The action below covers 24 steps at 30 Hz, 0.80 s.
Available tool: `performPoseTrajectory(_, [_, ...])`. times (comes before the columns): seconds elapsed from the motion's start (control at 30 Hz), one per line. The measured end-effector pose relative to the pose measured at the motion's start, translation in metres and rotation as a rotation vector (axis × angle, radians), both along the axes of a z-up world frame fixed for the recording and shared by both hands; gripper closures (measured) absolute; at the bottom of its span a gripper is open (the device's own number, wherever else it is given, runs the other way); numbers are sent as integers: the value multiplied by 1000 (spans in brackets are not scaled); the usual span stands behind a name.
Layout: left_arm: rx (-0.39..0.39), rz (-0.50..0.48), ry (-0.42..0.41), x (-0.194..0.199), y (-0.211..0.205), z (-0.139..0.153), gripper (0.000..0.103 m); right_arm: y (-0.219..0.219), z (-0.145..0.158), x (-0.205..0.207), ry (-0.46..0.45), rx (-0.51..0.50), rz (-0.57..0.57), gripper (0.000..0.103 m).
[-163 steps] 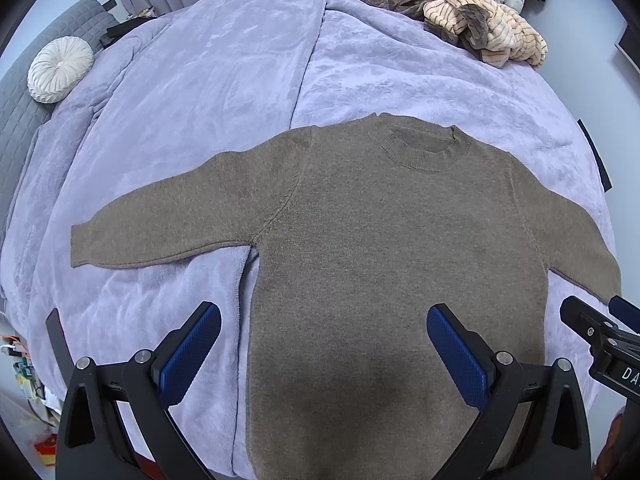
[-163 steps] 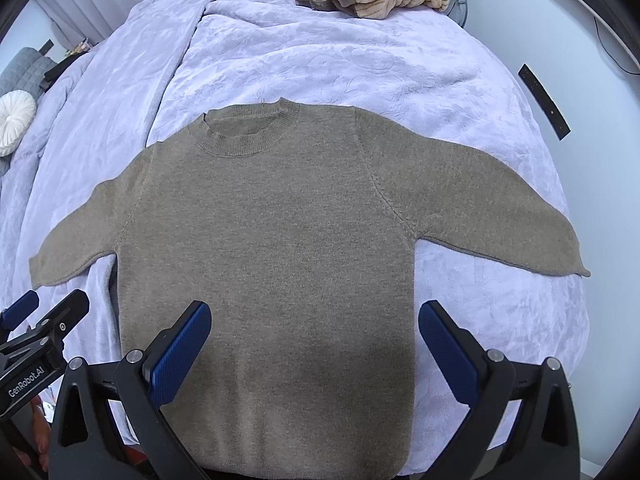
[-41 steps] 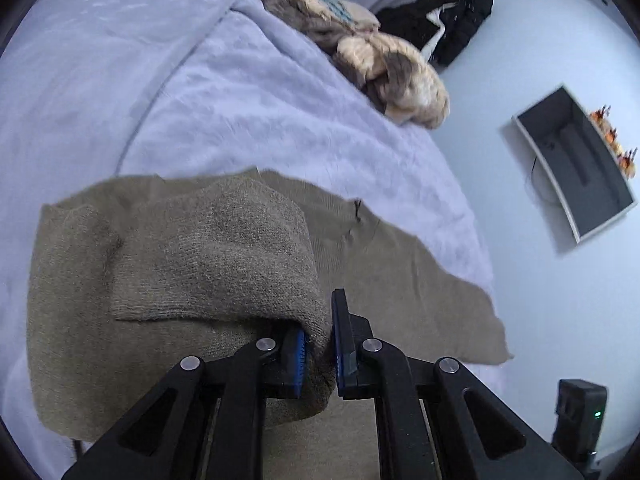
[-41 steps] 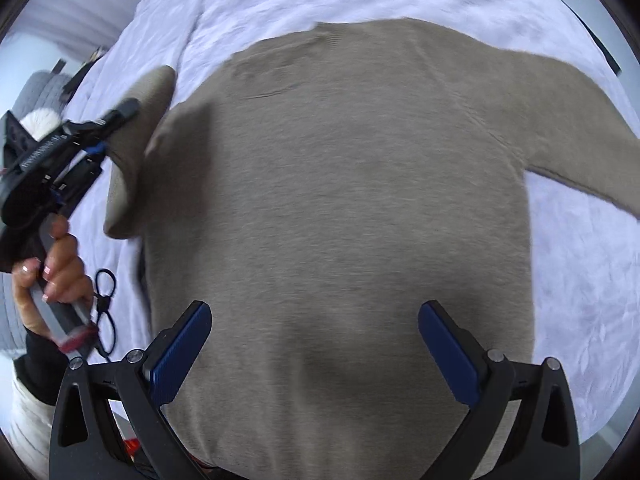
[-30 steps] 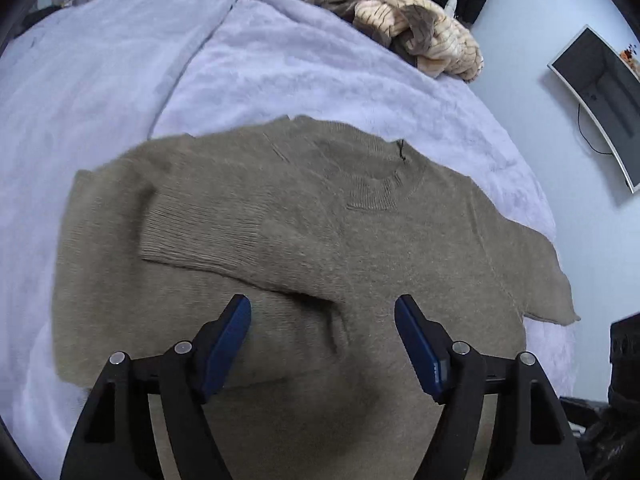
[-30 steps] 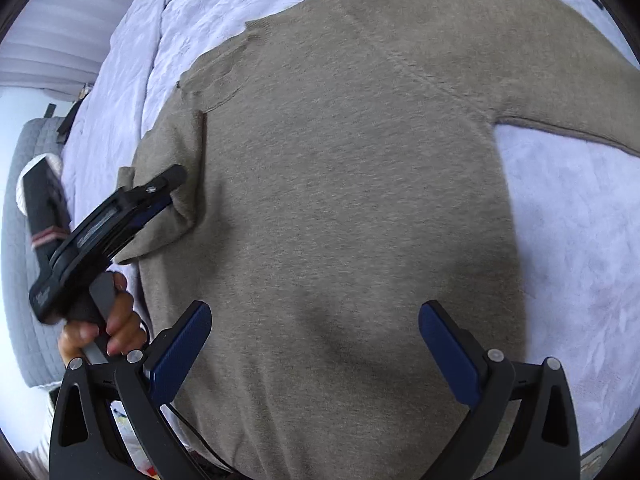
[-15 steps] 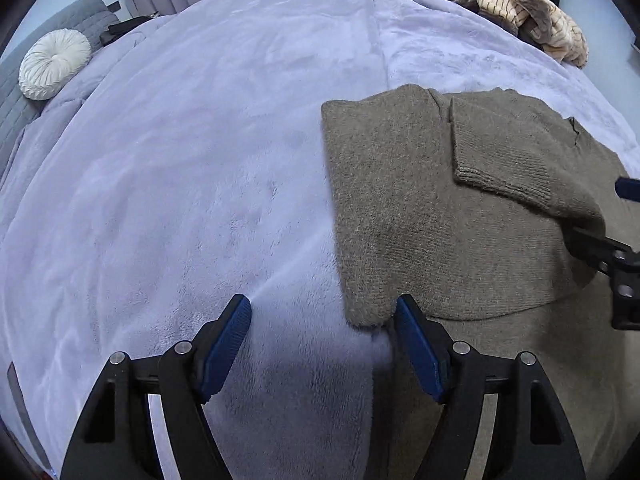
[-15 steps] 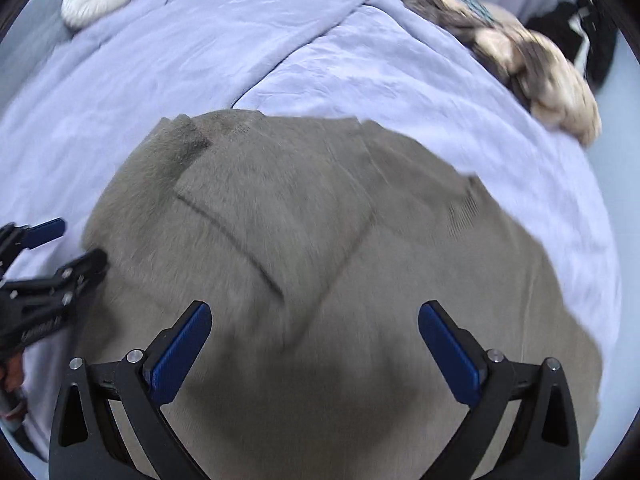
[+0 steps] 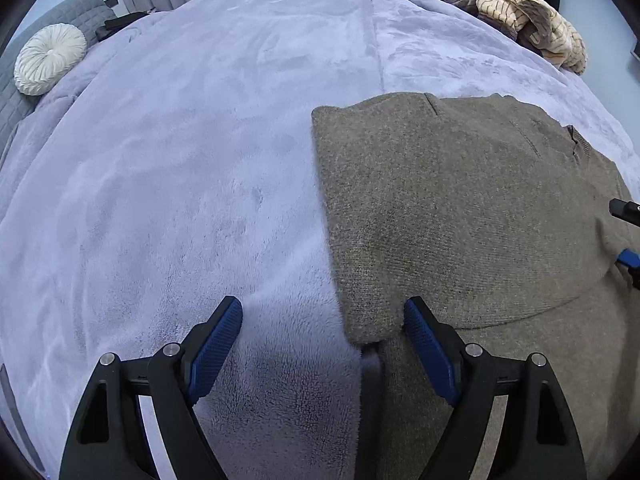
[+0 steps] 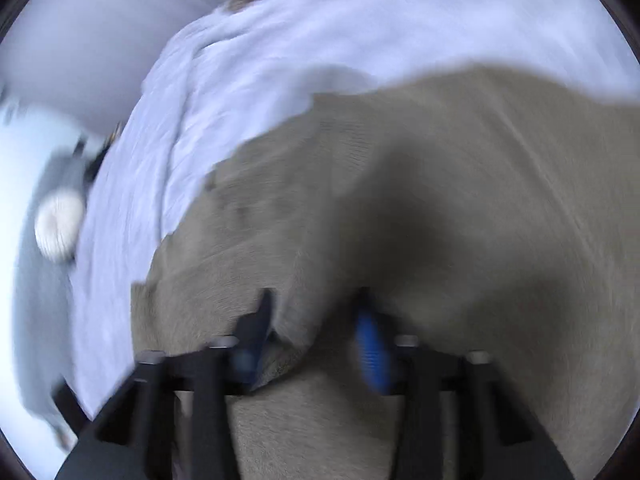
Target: Fold small clothes
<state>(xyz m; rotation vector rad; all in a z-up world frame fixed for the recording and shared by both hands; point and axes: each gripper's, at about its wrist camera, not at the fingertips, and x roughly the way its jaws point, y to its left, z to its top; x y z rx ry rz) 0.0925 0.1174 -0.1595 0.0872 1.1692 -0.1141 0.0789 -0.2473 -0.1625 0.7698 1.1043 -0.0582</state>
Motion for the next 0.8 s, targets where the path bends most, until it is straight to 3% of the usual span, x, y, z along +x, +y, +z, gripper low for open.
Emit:
performPoseTrajectory(0.07, [-26,-1,14,1,3,6,19,-28,-11,-22,-26,168,-125,34])
performPoseTrajectory(0.13, [-49,9,13,-1,9,15,19,-40,-15,-38,-33,261,-198,32])
performPoseTrajectory(0.3, [-70,66,-2,4,20,30,19,-42,-14,-32,-1,268,-204,32])
performPoseTrajectory(0.33, [-66,74,-6,7,21,31,19,-40,-14,-25,24,245,-192,51])
performPoseTrajectory(0.37, [-60,79,-9,10,21,32,19,-38,-10,-19,40,215,-174,94])
performPoseTrajectory(0.4, [-52,83,-11,13,21,32,19,-34,-7,-15,55,173,-145,95])
performPoseTrajectory(0.6, [-86,99,5,31,29,29,19,-35,28,-12,6,-111,-67,95])
performPoseTrajectory(0.67, [-137,102,41,44,31,24,19,-48,19,-14,52,-116,-95,89])
performPoseTrajectory(0.73, [-188,107,75,53,32,20,19,-61,4,-17,110,-71,-131,69])
performPoseTrajectory(0.8, [-249,97,106,68,31,15,19,-67,6,-26,92,-18,-172,48])
